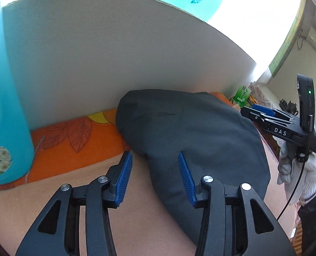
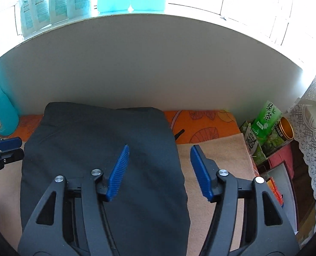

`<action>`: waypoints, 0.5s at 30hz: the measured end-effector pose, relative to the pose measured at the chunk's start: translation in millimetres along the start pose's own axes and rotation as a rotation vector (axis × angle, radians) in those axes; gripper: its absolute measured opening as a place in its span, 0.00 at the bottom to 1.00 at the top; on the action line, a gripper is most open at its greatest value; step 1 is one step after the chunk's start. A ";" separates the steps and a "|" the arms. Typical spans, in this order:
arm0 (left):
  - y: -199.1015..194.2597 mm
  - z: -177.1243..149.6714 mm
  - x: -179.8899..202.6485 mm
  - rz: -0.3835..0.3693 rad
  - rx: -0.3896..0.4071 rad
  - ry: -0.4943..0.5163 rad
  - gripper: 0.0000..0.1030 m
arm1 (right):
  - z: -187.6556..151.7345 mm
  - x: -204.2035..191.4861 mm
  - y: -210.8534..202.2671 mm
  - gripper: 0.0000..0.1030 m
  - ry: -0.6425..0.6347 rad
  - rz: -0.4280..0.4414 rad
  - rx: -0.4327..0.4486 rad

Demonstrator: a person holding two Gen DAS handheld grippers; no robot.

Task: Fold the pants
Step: 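Lower the pants bundle onto the mat and open both tools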

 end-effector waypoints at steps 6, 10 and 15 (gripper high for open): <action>-34.1 -13.9 7.5 0.004 0.024 0.021 0.42 | -12.5 -6.4 -41.6 0.62 0.012 0.014 0.043; -57.1 -19.6 21.4 0.005 0.049 0.052 0.42 | -28.2 -12.8 -75.0 0.63 0.028 0.025 0.073; -85.5 -32.6 41.0 0.006 0.073 0.076 0.42 | -51.1 -18.8 -115.6 0.66 0.054 0.024 0.099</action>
Point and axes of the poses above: each gripper's, at about its wrist camera, not at the fingertips, and y roughly the way its jaws point, x to its right, z to its top, the point moved 9 cm from there along y, roughly the way its jaws point, and after that the axes turned 4 degrees about -y, right-handed, at the moved point
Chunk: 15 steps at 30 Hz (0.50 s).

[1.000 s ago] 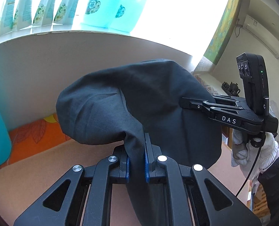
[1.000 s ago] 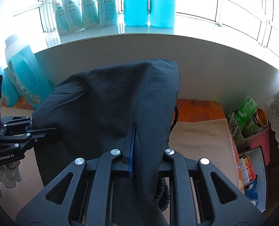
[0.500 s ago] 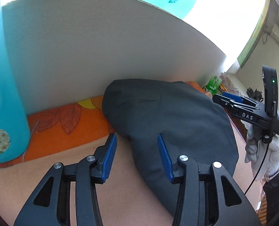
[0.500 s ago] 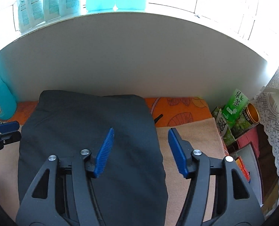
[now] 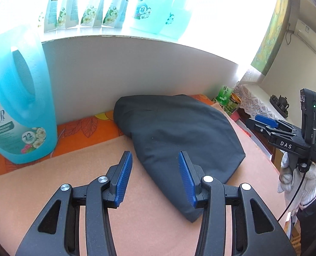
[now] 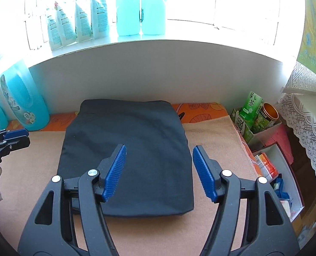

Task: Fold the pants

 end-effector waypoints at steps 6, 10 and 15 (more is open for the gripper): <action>-31.8 -19.1 23.2 -0.004 0.019 0.044 0.42 | -27.6 -14.1 -46.2 0.74 0.006 -0.027 0.036; -52.2 -36.8 35.6 -0.007 0.035 0.071 0.52 | -49.0 -25.9 -68.9 0.78 0.009 -0.057 0.042; -78.8 -55.7 51.6 -0.016 0.062 0.116 0.53 | -74.8 -46.4 -103.9 0.90 0.012 -0.081 0.060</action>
Point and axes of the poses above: each gripper's, at about its wrist camera, not at the fingertips, and y roughly the way its jaws point, x to its right, z to its top, the point moved 9 cm from there along y, roughly the way its jaws point, and after that the axes turned 4 degrees about -y, right-handed, at the moved point
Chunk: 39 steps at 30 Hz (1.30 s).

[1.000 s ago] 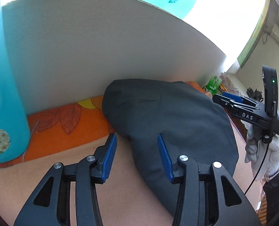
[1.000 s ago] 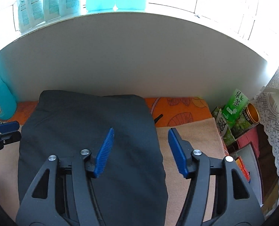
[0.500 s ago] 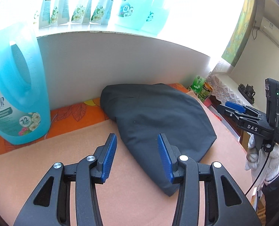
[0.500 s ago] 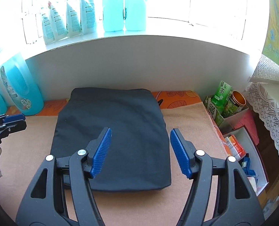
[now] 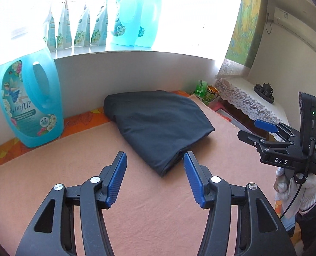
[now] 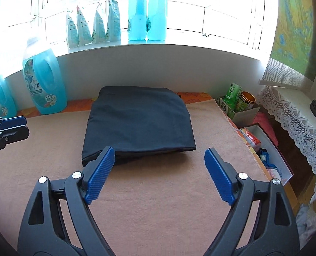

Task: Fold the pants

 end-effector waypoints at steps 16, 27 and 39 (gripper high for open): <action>-87.6 -58.2 39.2 -0.025 0.069 0.026 0.74 | -64.1 -15.9 -110.2 0.99 0.172 -0.090 0.130; -105.2 -92.4 48.1 0.014 0.058 0.060 0.74 | -85.1 -23.0 -145.2 1.00 0.227 -0.133 0.161; -118.8 -102.0 38.4 0.035 0.082 0.007 0.79 | -88.9 -26.8 -143.9 1.00 0.236 -0.130 0.156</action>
Point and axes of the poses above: each gripper's, at about its wrist camera, not at the fingertips, and y roughly the way its jaws point, x to its right, z to its top, the point moved 9 cm from there along y, roughly the way its jaws point, and after that the axes turned 4 degrees about -y, right-handed, at the moved point
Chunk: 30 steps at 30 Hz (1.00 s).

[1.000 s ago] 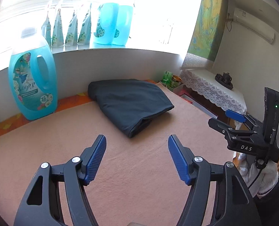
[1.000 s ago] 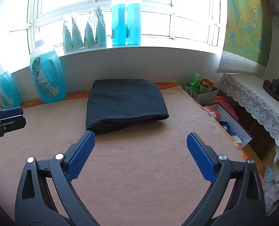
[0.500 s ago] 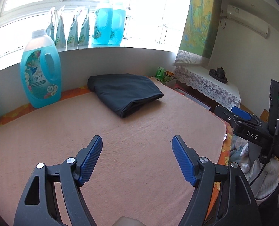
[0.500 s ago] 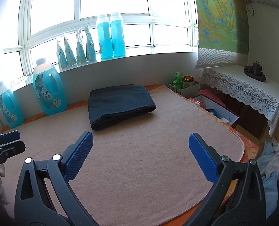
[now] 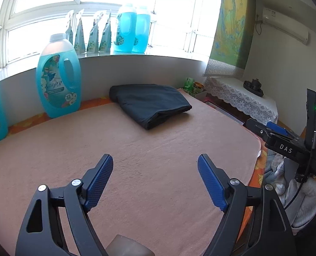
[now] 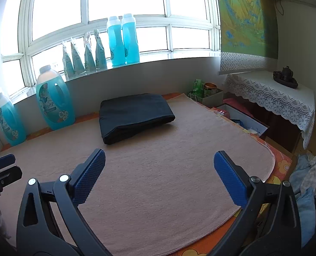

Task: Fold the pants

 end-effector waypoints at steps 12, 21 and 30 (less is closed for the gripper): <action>-3.7 2.2 -2.5 0.006 0.011 -0.015 0.79 | 4.3 -1.5 -2.4 1.00 -0.004 -0.011 0.017; -6.2 3.1 -1.4 0.014 0.023 -0.008 0.79 | 5.9 -3.8 -1.2 1.00 -0.003 -0.001 0.014; -8.7 3.2 1.2 0.016 0.029 -0.007 0.79 | 5.2 -6.9 -1.2 1.00 -0.001 -0.001 0.015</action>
Point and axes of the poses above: each gripper's, at about its wrist camera, not at the fingertips, and y roughly the way its jaws point, x to its right, z to its top, the point moved 9 cm from there along y, roughly the way its jaws point, and after that the axes turned 4 degrees about -y, right-handed, at the moved point
